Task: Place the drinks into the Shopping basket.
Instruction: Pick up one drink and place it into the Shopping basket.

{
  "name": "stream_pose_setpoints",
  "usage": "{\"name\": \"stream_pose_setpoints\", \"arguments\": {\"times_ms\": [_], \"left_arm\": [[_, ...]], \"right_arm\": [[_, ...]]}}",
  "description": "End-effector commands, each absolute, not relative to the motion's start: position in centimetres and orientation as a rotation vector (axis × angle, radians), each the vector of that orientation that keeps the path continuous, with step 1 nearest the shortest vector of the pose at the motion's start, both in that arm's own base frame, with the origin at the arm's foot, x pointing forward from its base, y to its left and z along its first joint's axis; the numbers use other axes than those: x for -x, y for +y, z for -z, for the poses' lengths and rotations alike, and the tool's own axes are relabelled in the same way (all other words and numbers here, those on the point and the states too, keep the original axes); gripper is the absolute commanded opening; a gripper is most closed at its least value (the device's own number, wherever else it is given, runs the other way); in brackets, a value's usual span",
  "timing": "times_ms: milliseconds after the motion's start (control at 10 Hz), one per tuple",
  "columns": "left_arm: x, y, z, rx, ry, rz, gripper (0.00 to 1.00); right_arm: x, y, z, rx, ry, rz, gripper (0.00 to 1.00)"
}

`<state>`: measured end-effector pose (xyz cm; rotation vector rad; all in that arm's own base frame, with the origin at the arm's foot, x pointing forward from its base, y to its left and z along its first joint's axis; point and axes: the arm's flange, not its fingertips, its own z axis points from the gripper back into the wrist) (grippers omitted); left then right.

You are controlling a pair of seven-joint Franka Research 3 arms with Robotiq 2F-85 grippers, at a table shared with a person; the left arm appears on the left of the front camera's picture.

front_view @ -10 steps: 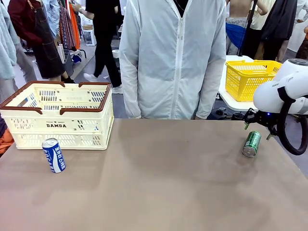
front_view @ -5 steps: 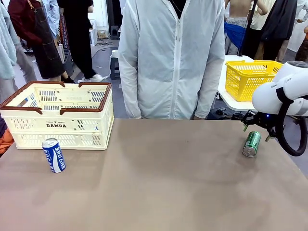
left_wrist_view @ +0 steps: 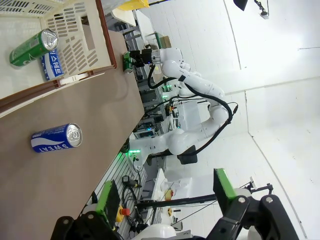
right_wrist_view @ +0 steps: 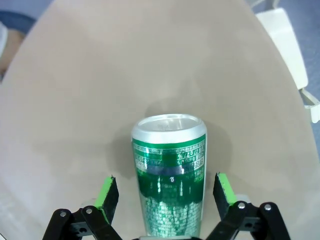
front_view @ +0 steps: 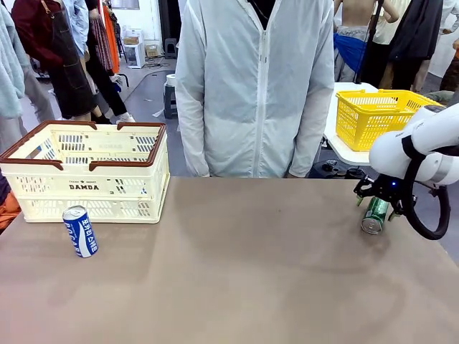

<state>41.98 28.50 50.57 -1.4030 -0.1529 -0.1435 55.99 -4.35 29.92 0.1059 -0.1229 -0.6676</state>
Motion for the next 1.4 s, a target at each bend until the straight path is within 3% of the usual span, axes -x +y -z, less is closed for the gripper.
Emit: {"name": "stream_pose_setpoints", "arguments": {"times_ms": [0, 100, 200, 300, 800, 1100, 1300], "left_arm": [[-41.8, 28.6, -50.7, 1.399, -0.148, 0.143, 1.0], [-41.8, 28.6, -50.7, 1.399, -0.148, 0.143, 1.0], [-41.8, 28.6, -50.7, 1.399, -0.148, 0.143, 1.0], [-41.8, 28.6, -50.7, 1.399, -0.148, 0.143, 1.0], [-41.8, 28.6, -50.7, 1.399, -0.148, 0.143, 1.0], [-41.8, 28.6, -50.7, 1.399, -0.148, 0.143, 1.0], [-41.8, 28.6, -50.7, 1.399, -0.148, 0.143, 1.0]], "right_arm": [[-56.7, -4.5, -30.0, -0.118, -0.122, 0.645, 1.0], [-56.7, -4.6, -30.0, -0.107, -0.103, 0.628, 0.68], [-56.7, -4.7, -30.0, -0.105, -0.096, 0.625, 0.11], [-56.7, -4.7, -30.1, -0.102, -0.083, 0.629, 0.0], [-56.3, -4.3, -31.3, -0.095, -0.039, 0.6, 0.0], [-54.5, -1.6, -38.4, -0.123, -0.052, 0.476, 0.0], [-49.8, 3.3, -41.3, -0.144, -0.016, 0.296, 0.0]]}}
